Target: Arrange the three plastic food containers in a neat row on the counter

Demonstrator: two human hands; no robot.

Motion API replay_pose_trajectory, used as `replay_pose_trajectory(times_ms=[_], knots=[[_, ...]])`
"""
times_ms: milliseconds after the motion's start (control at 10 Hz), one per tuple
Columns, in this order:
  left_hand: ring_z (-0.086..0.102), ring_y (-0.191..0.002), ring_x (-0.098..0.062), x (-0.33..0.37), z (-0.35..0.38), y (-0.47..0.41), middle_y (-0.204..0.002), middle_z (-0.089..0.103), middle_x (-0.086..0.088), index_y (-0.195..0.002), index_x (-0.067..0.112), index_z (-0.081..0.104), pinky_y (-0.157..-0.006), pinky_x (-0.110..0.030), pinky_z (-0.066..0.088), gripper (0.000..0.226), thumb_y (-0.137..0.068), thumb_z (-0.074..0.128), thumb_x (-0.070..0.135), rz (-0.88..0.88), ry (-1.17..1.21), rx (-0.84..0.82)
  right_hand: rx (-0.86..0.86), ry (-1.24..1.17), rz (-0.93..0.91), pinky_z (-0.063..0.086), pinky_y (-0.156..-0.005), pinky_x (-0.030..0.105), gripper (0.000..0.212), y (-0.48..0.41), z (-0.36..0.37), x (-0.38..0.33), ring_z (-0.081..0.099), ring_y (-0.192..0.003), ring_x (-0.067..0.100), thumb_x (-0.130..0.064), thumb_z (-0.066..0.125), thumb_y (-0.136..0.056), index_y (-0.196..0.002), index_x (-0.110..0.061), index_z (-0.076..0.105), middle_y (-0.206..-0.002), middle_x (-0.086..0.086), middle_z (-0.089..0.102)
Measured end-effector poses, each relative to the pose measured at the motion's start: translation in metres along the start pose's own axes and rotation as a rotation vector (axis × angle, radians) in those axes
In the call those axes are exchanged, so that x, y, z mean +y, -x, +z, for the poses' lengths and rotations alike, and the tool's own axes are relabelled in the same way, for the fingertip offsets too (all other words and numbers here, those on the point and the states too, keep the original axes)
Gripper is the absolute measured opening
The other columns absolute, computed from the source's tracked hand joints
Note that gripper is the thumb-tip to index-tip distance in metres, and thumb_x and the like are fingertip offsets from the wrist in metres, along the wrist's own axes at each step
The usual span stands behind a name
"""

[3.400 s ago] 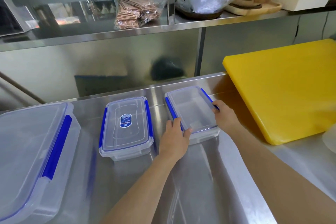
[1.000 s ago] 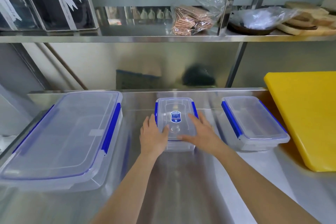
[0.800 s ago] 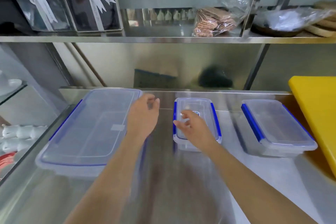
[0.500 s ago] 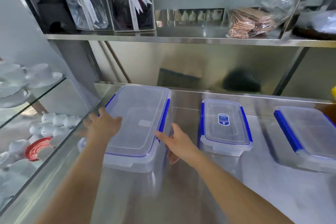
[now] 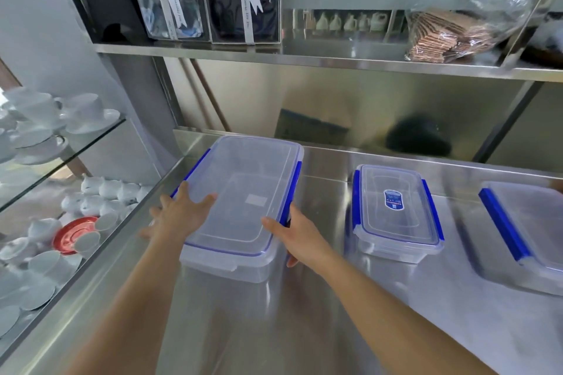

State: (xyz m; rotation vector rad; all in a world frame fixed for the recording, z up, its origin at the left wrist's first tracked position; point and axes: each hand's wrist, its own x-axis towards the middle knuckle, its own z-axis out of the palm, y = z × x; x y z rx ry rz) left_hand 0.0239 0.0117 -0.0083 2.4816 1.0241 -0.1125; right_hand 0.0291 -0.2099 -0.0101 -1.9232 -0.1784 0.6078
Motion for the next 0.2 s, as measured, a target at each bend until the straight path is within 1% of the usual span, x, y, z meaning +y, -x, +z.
replay_pose_trajectory(times_ms=[100, 200], knots=[[0.015, -0.141, -0.041, 0.004, -0.003, 0.006, -0.154, 0.019, -0.017, -0.147, 0.029, 0.017, -0.114, -0.059, 0.015, 0.081, -0.080, 0.039, 0.069, -0.013, -0.003, -0.014, 0.004, 0.112, 0.001, 0.056, -0.071, 0.033, 0.060, 0.009, -0.010, -0.010, 0.058, -0.105, 0.021, -0.054, 0.045, -0.086, -0.136, -0.024, 0.028, -0.134, 0.000, 0.051], [0.026, -0.138, -0.038, 0.032, -0.024, 0.031, -0.150, 0.033, -0.013, -0.145, 0.024, 0.024, -0.111, -0.055, 0.022, 0.073, -0.084, 0.045, 0.059, 0.169, -0.055, 0.108, 0.123, 0.079, -0.064, 0.052, -0.076, 0.031, 0.055, 0.033, -0.042, -0.028, 0.056, -0.092, 0.014, -0.048, 0.044, -0.090, -0.136, -0.021, 0.032, -0.119, -0.003, 0.055]])
